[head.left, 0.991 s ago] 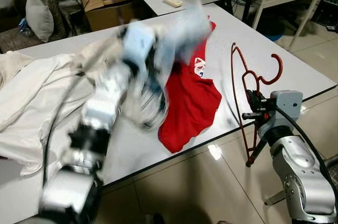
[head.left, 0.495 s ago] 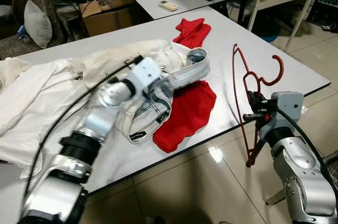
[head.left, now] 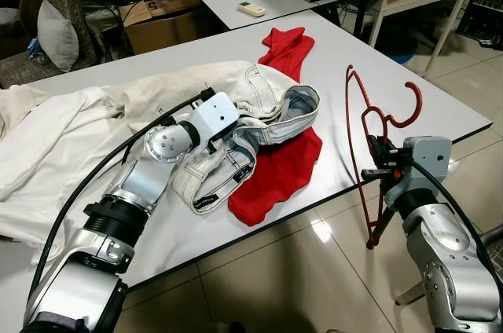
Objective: Hang hanger
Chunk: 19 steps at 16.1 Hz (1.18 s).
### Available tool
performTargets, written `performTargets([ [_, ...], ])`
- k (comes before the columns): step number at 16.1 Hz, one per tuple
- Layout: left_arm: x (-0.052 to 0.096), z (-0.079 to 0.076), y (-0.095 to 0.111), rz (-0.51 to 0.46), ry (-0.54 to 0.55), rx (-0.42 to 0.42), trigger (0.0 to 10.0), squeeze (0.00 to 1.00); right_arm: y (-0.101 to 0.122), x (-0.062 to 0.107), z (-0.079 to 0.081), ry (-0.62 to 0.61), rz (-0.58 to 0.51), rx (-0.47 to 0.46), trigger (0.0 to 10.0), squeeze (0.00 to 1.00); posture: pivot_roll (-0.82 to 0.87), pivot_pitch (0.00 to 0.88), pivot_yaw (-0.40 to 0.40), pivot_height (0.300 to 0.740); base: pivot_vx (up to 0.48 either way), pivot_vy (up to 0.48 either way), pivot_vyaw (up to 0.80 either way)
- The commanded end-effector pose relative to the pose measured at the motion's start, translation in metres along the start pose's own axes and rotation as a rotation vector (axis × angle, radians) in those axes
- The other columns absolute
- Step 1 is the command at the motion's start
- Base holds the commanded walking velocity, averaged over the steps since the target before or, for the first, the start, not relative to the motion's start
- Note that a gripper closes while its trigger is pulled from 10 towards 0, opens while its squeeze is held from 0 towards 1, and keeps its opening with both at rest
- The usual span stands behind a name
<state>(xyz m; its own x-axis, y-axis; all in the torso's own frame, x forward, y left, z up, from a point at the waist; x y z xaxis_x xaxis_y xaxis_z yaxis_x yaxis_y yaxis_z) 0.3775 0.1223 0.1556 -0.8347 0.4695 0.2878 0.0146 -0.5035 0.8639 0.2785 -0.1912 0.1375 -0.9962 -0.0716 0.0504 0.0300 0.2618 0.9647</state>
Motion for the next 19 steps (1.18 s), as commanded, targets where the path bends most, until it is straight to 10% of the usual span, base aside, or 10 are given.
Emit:
performTargets([
  [1,-0.002,0.001,-0.005,0.03,0.02,-0.043,10.0,0.82,0.001,0.001,-0.001,-0.009,-0.012,-0.003,10.0,0.0,-0.2,0.0,0.123,0.74,0.0,0.0,0.0],
  [2,-0.004,0.004,-0.005,0.033,0.047,-0.048,9.6,0.0,0.001,0.001,-0.001,-0.009,-0.013,-0.003,10.0,0.0,-0.2,0.0,0.123,0.74,0.0,0.0,0.0],
  [3,-0.005,0.009,-0.005,0.034,0.084,-0.056,2.7,0.0,0.002,0.001,-0.001,-0.009,-0.014,-0.004,10.0,0.0,-0.2,0.0,0.124,0.74,0.0,0.0,0.0],
  [4,-0.005,0.015,-0.003,0.028,0.116,-0.059,0.0,0.0,0.002,0.001,-0.001,-0.01,-0.015,-0.005,10.0,0.0,-0.2,0.0,0.125,0.74,0.0,0.0,0.0],
  [14,-0.01,0.03,0.012,-0.095,0.116,0.119,0.0,0.0,0.022,0.005,-0.001,0.032,-0.14,-0.039,10.0,0.0,-0.2,0.002,0.138,0.74,0.0,0.0,0.0],
  [19,-0.002,0.074,0.063,-0.362,0.253,0.335,0.0,0.0,0.066,0.032,0.018,0.466,-0.385,-0.147,10.0,0.0,-0.21,0.0,0.147,0.74,0.0,0.0,0.0],
])
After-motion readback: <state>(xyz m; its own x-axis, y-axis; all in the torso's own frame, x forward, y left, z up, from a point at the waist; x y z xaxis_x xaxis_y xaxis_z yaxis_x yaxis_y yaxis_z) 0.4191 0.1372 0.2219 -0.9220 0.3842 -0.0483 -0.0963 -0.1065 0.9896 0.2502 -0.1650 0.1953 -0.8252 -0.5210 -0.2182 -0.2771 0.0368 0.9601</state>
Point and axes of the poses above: a point about 5 cm out from each wrist's last joint towards the gripper, its own x axis pointing back from the gripper into the wrist, its own y axis along the axis of the wrist's last joint, z = x × y, the point moved 2 cm from there along -x, pointing out of the wrist towards the gripper, and after that the axes turned 15 degrees about x, right-handed, at the moved point
